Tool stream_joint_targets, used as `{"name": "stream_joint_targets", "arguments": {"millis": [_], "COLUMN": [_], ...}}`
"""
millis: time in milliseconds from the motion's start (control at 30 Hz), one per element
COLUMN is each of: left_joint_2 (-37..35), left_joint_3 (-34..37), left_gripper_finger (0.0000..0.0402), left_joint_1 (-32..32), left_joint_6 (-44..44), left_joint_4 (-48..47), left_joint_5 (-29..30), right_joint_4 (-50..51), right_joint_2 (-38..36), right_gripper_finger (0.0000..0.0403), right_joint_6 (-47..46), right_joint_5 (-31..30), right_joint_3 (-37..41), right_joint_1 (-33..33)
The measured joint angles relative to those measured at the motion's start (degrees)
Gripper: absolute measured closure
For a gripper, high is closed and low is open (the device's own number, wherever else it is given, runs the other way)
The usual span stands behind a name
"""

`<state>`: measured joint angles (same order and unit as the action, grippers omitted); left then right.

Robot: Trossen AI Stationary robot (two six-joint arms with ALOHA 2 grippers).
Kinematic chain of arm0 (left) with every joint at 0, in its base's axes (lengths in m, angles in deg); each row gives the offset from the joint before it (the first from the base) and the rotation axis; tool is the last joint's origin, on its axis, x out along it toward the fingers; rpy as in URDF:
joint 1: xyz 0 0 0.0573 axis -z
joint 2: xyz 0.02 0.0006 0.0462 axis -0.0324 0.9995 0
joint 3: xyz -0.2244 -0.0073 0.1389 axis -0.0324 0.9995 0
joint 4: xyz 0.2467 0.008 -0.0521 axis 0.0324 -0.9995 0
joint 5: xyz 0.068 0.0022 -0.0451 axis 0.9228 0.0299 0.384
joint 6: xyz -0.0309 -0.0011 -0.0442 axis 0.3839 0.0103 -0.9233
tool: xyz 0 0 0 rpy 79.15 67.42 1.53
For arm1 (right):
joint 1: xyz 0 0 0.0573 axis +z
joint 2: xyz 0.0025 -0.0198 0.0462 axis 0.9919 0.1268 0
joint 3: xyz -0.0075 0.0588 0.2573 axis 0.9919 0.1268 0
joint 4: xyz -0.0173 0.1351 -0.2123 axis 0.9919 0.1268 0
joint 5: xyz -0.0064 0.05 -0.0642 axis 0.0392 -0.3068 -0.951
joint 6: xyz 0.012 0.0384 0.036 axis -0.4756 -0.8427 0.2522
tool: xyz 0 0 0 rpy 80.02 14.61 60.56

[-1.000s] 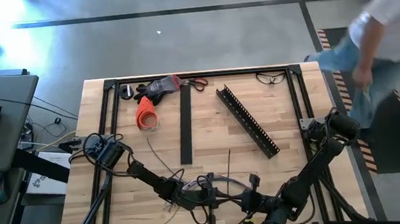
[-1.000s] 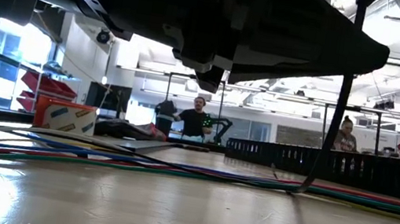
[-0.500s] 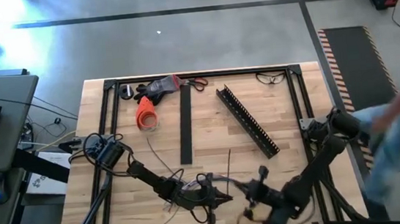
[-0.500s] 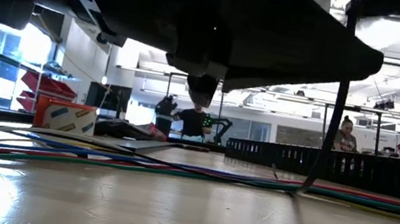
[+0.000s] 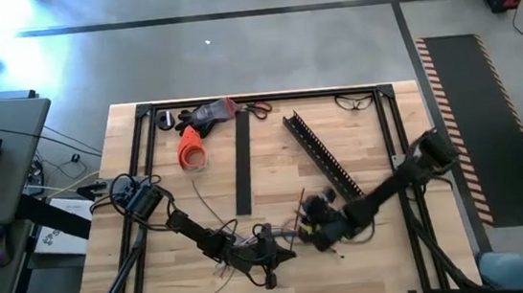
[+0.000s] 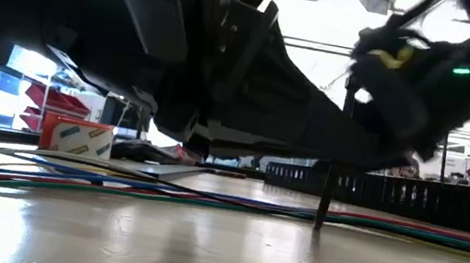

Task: Ziptie cables
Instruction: Wrap the black zip tie on the cables

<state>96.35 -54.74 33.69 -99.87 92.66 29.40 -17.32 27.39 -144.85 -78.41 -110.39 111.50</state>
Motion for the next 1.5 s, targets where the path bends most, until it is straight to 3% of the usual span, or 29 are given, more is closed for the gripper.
{"name": "stream_joint_targets", "arguments": {"millis": [133,300,500,733,1067,1133,1233,1300,1433,1500], "left_joint_2": [0.00,0.00,0.04,0.04,0.04,0.04,0.04,0.04,0.04,0.06], "left_joint_3": [0.00,0.00,-0.02,-0.01,-0.02,-0.02,-0.02,-0.02,-0.02,-0.02], "left_gripper_finger": [0.0402,0.0402,0.0402,0.0402,0.0402,0.0402,0.0402,0.0402,0.0402,0.0402], "left_joint_1": [0.00,0.02,0.02,-0.07,-0.53,-0.51,-0.33,-0.21,0.11,0.20], "left_joint_6": [0.00,-0.31,-0.10,2.10,2.03,2.03,2.03,2.05,2.08,2.08], "left_joint_4": [0.02,0.07,3.73,4.40,4.45,4.42,4.40,4.39,4.20,4.22], "left_joint_5": [0.01,0.04,-0.24,-1.16,-1.29,-1.29,-1.29,-1.28,-1.27,-1.25], "right_joint_4": [-0.42,-2.89,-21.41,-27.22,-20.36,-22.80,-27.94,-32.31,-37.15,-41.94], "right_joint_2": [-4.68,-10.40,-10.35,-10.13,-10.13,-10.13,-10.13,-10.13,-8.38,-6.61], "right_gripper_finger": [0.0223,0.0210,0.0210,0.0210,0.0210,0.0210,0.0210,0.0210,0.0210,0.0210], "right_joint_6": [6.35,6.55,4.52,1.76,6.42,11.36,18.12,17.60,9.25,7.17], "right_joint_5": [1.09,4.53,14.22,14.32,10.14,12.96,22.08,24.58,16.69,16.33], "right_joint_3": [1.74,6.86,17.32,21.31,21.36,21.36,22.06,23.65,27.30,28.21], "right_joint_1": [-5.60,-10.05,-12.25,-12.33,-16.51,-16.90,-16.80,-16.51,-15.40,-15.25]}}
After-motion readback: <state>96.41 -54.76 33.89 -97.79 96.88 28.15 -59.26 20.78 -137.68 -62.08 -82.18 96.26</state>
